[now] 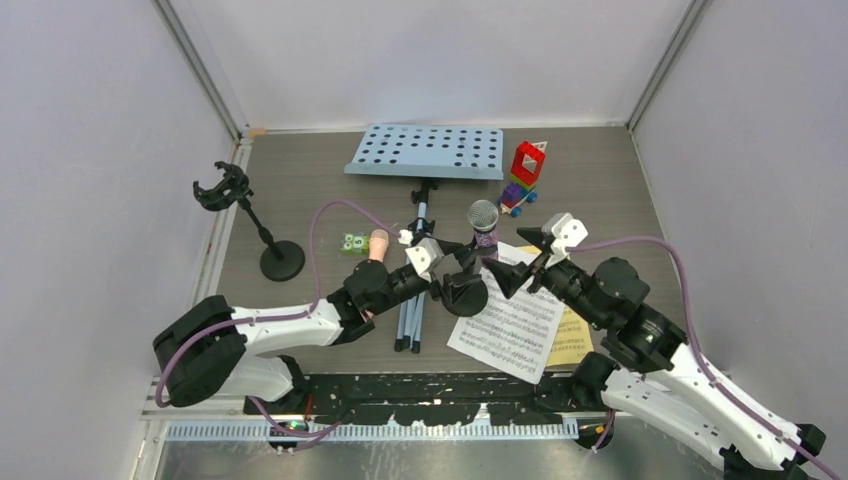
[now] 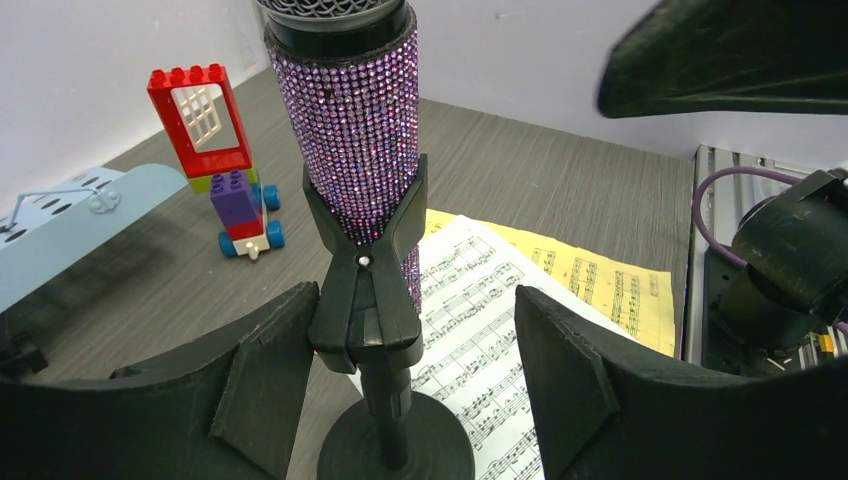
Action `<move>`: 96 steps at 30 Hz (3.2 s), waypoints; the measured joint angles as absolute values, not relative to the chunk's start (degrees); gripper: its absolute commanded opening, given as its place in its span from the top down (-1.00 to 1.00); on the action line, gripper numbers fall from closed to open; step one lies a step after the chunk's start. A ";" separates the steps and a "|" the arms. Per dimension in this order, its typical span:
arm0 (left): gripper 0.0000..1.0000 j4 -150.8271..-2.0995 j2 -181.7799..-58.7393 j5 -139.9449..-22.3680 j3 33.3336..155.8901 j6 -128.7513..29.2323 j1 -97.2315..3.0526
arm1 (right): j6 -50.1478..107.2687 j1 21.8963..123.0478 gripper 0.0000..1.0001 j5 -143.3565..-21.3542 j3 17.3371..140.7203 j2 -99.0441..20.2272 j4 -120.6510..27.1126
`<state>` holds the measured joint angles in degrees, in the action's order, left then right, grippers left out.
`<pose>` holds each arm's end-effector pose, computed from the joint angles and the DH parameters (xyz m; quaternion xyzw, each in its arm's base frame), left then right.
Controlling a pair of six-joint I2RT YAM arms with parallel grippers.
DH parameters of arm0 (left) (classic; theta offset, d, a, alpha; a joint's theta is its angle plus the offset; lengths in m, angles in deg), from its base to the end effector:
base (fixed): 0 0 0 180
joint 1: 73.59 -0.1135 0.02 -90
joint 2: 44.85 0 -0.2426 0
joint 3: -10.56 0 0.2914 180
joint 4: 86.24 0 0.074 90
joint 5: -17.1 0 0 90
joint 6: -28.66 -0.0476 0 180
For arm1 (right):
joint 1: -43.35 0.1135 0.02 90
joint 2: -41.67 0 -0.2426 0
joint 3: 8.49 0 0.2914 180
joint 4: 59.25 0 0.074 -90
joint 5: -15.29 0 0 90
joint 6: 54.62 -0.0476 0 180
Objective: Pack up the instrument practice props
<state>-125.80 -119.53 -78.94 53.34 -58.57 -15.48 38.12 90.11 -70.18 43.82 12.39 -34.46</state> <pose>0.1667 -0.2774 0.2097 0.3404 0.5638 -0.4107 0.6305 0.1384 0.1416 0.3424 -0.2753 0.6630 0.2344 0.6556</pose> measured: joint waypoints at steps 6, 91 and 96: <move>-0.43 -126.39 -119.68 -78.94 53.05 -58.53 -15.48 | 41.92 90.11 -0.56 -69.92 40.15 8.96 -46.39; -0.45 -130.11 -123.72 -74.63 53.40 -56.83 -14.85 | 50.23 90.37 0.72 -66.00 36.74 2.45 -55.40; 0.85 -130.35 -124.12 -74.65 53.40 -56.91 -14.85 | 50.23 90.37 0.72 -65.98 36.74 2.45 -55.38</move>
